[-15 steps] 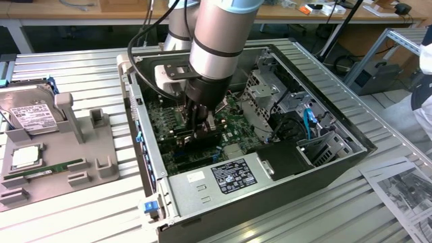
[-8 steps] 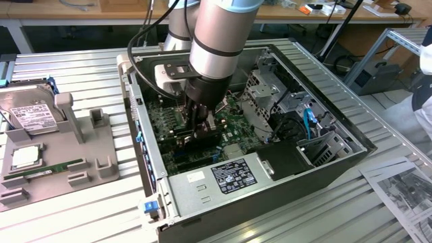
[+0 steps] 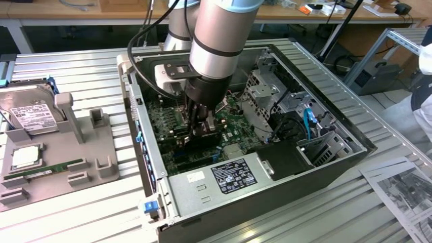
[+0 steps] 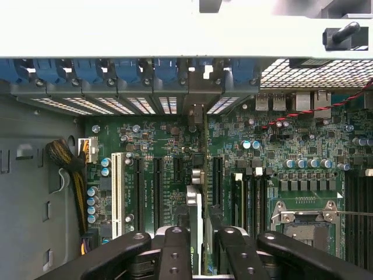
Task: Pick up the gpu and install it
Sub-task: 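Press down on the gpu until it lock into place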
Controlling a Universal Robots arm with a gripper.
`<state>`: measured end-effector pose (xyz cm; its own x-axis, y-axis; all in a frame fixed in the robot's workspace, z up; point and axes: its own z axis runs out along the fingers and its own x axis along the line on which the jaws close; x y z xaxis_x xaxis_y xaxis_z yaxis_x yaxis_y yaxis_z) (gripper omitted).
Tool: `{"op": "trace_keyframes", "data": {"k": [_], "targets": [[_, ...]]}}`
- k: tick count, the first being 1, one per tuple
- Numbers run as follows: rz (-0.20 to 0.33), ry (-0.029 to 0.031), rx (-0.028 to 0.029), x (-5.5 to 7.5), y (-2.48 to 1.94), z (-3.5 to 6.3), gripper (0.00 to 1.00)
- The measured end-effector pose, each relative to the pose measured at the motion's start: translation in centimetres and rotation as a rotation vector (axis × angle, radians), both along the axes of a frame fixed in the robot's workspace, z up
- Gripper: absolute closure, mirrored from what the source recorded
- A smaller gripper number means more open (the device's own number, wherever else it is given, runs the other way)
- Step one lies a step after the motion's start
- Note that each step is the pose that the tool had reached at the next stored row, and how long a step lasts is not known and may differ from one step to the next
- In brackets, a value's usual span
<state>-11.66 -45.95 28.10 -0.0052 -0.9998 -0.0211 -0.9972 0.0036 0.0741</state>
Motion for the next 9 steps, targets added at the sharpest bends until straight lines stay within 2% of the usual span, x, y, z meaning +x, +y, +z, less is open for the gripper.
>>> {"op": "trace_keyframes", "data": {"k": [1, 2, 4, 5, 9], "targets": [[0.000, 0.0000, 0.0001, 0.00, 0.00, 0.00, 0.76], [0.000, 0.0000, 0.0001, 0.00, 0.00, 0.00, 0.82], [0.000, 0.0000, 0.0001, 0.00, 0.00, 0.00, 0.82], [0.000, 0.0000, 0.0000, 0.00, 0.00, 0.00, 0.89], [0.000, 0.0000, 0.0000, 0.00, 0.00, 0.00, 0.89]]}}
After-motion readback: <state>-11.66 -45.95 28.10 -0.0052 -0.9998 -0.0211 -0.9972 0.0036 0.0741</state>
